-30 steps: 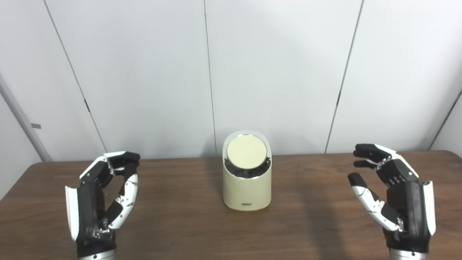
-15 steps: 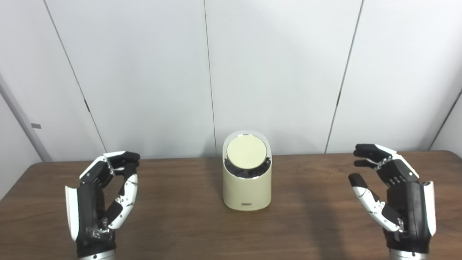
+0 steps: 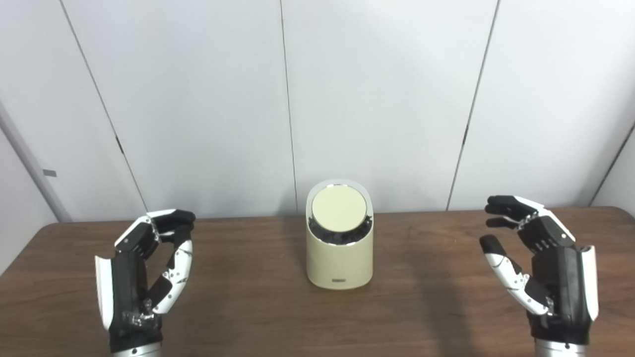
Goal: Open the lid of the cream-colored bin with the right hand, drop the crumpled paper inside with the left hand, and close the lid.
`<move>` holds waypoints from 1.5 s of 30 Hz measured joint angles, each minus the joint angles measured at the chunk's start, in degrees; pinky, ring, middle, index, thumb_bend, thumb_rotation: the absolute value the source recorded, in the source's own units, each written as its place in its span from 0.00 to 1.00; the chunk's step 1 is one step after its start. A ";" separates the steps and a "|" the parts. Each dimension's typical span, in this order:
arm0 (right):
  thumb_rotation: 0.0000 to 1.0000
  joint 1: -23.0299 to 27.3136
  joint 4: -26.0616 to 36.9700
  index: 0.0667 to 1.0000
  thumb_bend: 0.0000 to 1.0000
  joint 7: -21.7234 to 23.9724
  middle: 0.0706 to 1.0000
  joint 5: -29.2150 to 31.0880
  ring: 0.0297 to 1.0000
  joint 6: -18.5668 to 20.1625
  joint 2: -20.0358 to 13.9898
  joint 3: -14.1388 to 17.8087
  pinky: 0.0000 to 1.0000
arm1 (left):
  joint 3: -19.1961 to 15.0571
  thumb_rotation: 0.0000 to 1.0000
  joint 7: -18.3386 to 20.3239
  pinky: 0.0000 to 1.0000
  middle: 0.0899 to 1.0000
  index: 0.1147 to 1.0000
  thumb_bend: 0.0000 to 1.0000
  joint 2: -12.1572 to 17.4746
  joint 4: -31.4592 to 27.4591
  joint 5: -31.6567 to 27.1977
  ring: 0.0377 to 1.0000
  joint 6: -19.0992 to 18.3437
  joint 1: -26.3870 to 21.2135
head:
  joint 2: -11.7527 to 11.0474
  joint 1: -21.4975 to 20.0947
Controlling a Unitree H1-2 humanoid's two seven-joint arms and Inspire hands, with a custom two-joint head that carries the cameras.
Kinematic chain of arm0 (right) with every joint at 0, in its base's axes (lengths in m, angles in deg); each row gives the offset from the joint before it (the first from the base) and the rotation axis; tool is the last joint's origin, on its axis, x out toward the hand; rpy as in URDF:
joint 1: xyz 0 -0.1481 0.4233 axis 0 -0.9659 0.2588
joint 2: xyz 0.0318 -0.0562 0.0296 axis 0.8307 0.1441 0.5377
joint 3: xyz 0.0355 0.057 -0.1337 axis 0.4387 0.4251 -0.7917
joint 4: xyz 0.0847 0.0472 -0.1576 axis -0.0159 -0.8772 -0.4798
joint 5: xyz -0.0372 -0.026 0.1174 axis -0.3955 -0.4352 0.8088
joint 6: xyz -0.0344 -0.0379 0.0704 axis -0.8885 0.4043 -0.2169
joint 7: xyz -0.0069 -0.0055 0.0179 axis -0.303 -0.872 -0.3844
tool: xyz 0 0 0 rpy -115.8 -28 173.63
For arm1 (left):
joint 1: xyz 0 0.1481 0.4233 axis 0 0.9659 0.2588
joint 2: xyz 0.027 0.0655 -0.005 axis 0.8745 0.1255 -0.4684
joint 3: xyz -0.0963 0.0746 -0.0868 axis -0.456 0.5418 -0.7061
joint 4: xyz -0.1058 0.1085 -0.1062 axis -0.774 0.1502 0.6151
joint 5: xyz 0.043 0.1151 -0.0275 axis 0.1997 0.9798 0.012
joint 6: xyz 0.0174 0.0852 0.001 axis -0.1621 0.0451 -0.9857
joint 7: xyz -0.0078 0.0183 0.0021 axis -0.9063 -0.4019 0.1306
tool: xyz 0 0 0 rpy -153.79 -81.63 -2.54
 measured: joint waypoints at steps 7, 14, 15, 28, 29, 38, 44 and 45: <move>0.33 0.00 -0.02 0.63 0.28 -0.01 0.66 0.06 0.66 0.00 0.01 0.01 0.57 | -0.13 0.23 -0.02 0.48 0.57 0.51 0.21 0.01 0.00 0.03 0.57 0.00 -0.03 | 0.00 -0.26; 0.33 0.01 -0.72 0.64 0.27 -0.01 0.67 0.14 0.67 -0.03 0.01 -0.01 0.58 | -0.19 0.23 -0.06 0.48 0.56 0.50 0.21 0.00 0.08 -0.01 0.56 0.02 -0.04 | -0.26 -0.44; 0.34 0.01 -0.79 0.64 0.27 -0.02 0.67 0.14 0.67 -0.03 0.01 -0.01 0.58 | -0.21 0.23 -0.10 0.48 0.56 0.50 0.21 0.00 0.15 0.04 0.56 0.03 -0.05 | -0.26 -0.53; 0.36 0.16 -2.56 0.65 0.30 -0.04 0.68 1.37 0.68 -0.76 -1.17 0.50 0.60 | 0.27 0.22 -0.33 0.48 0.56 0.51 0.22 -1.03 0.62 0.43 0.56 1.12 -0.22 | 0.09 0.35; 0.36 0.16 -2.82 0.65 0.29 -0.07 0.68 1.36 0.68 -0.76 -1.15 0.52 0.60 | 0.23 0.22 -0.38 0.48 0.56 0.51 0.22 -1.03 0.62 0.43 0.56 1.26 -0.25 | -0.09 0.35; 0.31 0.15 -4.57 0.65 0.31 -0.09 0.70 2.63 0.70 -1.96 -1.13 0.49 0.63 | -0.16 0.24 -1.20 0.48 0.56 0.51 0.21 -1.04 0.61 0.76 0.56 1.43 -0.32 | 0.09 0.26; 0.37 0.23 -13.00 0.66 0.32 -0.26 0.69 0.89 0.68 -5.50 -2.62 0.69 0.62 | -0.04 0.23 -0.90 0.50 0.57 0.52 0.25 -0.49 4.28 -0.42 0.57 1.97 -0.32 | 0.18 -0.26; 0.39 0.20 -15.38 0.66 0.33 -0.28 0.68 0.65 0.68 -5.46 -2.92 0.71 0.62 | -0.07 0.21 -0.90 0.50 0.57 0.52 0.24 -0.14 6.91 -0.55 0.57 2.15 -0.30 | 0.18 -0.09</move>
